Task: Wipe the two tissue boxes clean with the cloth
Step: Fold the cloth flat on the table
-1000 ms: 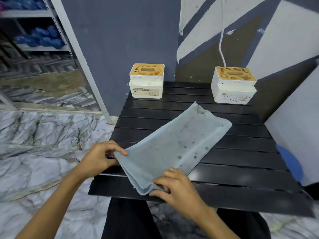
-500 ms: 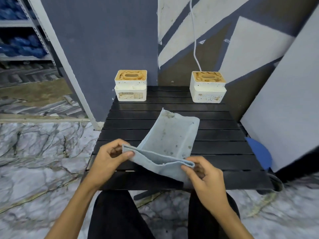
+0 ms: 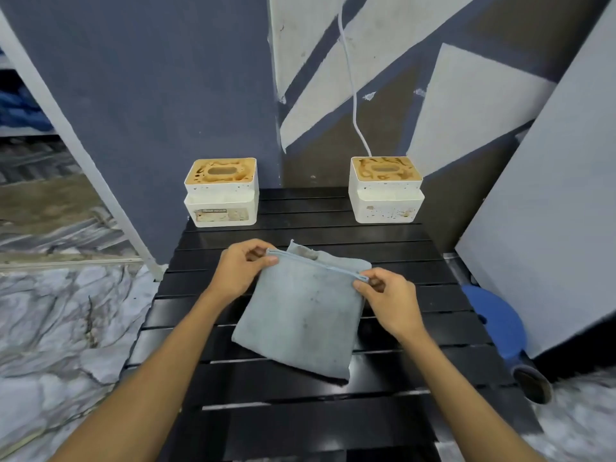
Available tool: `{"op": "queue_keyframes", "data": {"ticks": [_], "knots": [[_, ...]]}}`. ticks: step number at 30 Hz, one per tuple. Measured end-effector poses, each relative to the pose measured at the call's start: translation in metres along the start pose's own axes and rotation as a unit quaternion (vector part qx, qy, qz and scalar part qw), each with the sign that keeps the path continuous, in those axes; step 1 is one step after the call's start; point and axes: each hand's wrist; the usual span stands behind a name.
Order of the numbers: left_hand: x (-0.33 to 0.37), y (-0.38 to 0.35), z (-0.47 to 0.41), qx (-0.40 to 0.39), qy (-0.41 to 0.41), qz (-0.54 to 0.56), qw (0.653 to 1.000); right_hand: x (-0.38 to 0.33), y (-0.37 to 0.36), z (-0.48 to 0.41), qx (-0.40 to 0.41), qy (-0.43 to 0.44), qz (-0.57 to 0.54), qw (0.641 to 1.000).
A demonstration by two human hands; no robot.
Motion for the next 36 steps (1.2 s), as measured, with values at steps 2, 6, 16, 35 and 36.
{"op": "queue_keyframes", "data": {"ticks": [2, 6, 16, 35, 36], "knots": [[-0.010, -0.007, -0.015, -0.012, -0.003, -0.025, 1.000, 0.009, -0.003, -0.021, -0.004, -0.012, 0.030, 0.999], [-0.023, -0.020, -0.043, -0.026, -0.007, -0.066, 0.997, 0.023, -0.005, -0.049, 0.002, -0.018, 0.065, 0.998], [-0.036, -0.044, -0.072, -0.011, -0.035, -0.136, 0.990, 0.044, -0.012, -0.072, 0.043, 0.016, 0.127, 0.991], [-0.027, -0.020, -0.023, -0.006, -0.059, -0.117, 0.991, 0.034, -0.005, -0.025, 0.035, 0.060, 0.107, 0.992], [-0.027, -0.013, -0.006, -0.020, -0.084, -0.132, 0.987, 0.032, -0.006, -0.009, 0.023, 0.094, 0.112, 0.989]]}}
Point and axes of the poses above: each hand's wrist, its own z-axis away from the middle knuckle, its own y-axis out of the back of the hand, x = y × z, and after that the axes turned 4 degrees about -y, right-handed
